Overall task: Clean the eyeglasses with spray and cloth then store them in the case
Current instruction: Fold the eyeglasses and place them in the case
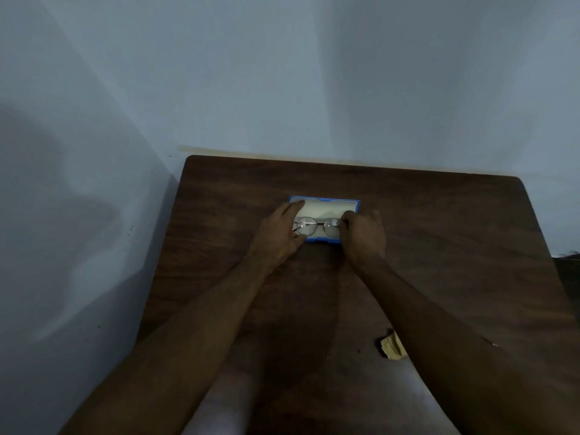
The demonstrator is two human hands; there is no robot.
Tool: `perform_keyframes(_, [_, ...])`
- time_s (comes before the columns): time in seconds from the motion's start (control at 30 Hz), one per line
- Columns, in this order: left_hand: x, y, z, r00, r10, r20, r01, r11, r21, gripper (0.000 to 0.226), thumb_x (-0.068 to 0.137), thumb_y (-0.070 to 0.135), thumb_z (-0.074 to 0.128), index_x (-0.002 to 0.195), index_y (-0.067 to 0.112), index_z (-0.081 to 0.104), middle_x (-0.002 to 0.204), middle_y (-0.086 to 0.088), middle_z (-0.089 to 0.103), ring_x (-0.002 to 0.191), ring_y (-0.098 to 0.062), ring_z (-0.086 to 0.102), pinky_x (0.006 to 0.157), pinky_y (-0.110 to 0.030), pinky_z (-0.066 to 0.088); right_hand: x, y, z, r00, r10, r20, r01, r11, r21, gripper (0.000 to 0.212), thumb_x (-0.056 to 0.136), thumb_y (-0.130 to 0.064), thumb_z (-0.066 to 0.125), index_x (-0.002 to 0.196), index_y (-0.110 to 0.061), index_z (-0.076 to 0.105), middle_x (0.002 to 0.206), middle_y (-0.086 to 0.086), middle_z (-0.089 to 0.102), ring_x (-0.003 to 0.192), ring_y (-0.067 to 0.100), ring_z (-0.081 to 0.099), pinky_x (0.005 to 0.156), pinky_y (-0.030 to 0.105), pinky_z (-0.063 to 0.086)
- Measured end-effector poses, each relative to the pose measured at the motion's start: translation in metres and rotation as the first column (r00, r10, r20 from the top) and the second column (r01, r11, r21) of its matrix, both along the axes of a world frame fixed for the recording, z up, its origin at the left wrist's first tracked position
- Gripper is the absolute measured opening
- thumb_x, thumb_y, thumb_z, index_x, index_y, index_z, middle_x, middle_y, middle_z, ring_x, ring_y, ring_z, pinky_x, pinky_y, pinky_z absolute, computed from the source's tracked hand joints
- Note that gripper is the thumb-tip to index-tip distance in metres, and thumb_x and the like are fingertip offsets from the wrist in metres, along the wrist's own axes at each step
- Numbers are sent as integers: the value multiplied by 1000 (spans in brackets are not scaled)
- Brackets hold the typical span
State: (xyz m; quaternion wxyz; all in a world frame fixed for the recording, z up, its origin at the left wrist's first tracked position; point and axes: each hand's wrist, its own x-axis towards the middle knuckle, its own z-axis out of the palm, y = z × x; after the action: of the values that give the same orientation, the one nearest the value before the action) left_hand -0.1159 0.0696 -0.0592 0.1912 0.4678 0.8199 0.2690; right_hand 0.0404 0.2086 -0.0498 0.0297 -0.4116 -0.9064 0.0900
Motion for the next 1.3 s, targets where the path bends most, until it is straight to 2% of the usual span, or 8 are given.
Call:
perform_keyframes(0.1, [0, 0, -1, 1000, 1, -6, -2, 1000, -18, 83, 92, 30, 82, 163, 21, 41, 158, -7, 50, 136, -25, 58, 111, -40, 52, 3, 0, 0, 1000, 6, 24, -6, 1000, 18, 23, 103, -25, 55, 106, -13, 74, 107, 10, 70, 109, 27, 54, 91, 38, 47])
perform_keyframes(0.27, [2, 0, -2, 1000, 21, -23, -21, 1000, -23, 83, 92, 31, 82, 164, 22, 40, 159, -7, 50, 133, -25, 60, 108, -40, 54, 7, 3, -2, 994, 66, 82, -69, 997, 34, 26, 105, -26, 48, 105, -16, 72, 104, 6, 71, 104, 25, 56, 93, 38, 45])
perform_keyframes(0.47, [8, -2, -5, 999, 42, -26, -43, 999, -9, 79, 95, 28, 79, 164, 23, 40, 158, -5, 50, 117, -22, 70, 102, -40, 58, 15, -1, -5, 994, 97, 50, -100, 994, 50, 21, 103, -26, 55, 108, -12, 71, 108, 8, 71, 106, 25, 56, 93, 36, 44])
perform_keyframes(0.6, [11, -4, -7, 999, 35, -21, -34, 999, 22, 76, 96, 25, 78, 163, 21, 41, 158, -6, 50, 118, -22, 70, 101, -39, 59, 18, -4, -1, 998, 59, -36, -59, 998, -2, 27, 105, -30, 56, 115, -9, 70, 115, 11, 67, 112, 27, 54, 92, 36, 46])
perform_keyframes(0.97, [14, -8, -7, 999, 48, 19, -49, 992, 113, 65, 95, 16, 77, 155, 12, 53, 150, -8, 58, 114, -26, 70, 101, -38, 57, 27, -3, 1, 994, 40, -98, -46, 997, -61, 36, 105, -37, 55, 126, -11, 68, 128, 10, 60, 122, 26, 52, 96, 39, 50])
perform_keyframes(1.03, [16, -9, -7, 998, 61, 16, -63, 988, 138, 65, 94, 15, 78, 155, 13, 53, 147, -7, 60, 111, -24, 69, 99, -35, 57, 29, -4, 1, 994, 37, -99, -44, 997, -71, 36, 104, -35, 57, 130, -11, 66, 129, 10, 60, 122, 26, 53, 97, 39, 50])
perform_keyframes(1.17, [17, -14, -6, 998, 60, 3, -59, 978, 200, 67, 92, 11, 79, 155, 12, 53, 144, -6, 62, 91, -7, 63, 93, -31, 59, 34, -6, 1, 992, 53, -117, -61, 996, -68, 35, 102, -29, 62, 130, -10, 64, 128, 12, 60, 118, 28, 54, 96, 41, 50])
perform_keyframes(1.3, [17, -19, -6, 998, 69, -10, -65, 978, 199, 67, 93, 11, 80, 154, 12, 54, 147, -6, 60, 99, -14, 67, 94, -32, 59, 40, -11, 5, 987, 61, -147, -71, 995, -68, 33, 100, -27, 65, 128, -10, 65, 126, 11, 60, 119, 28, 54, 93, 42, 52])
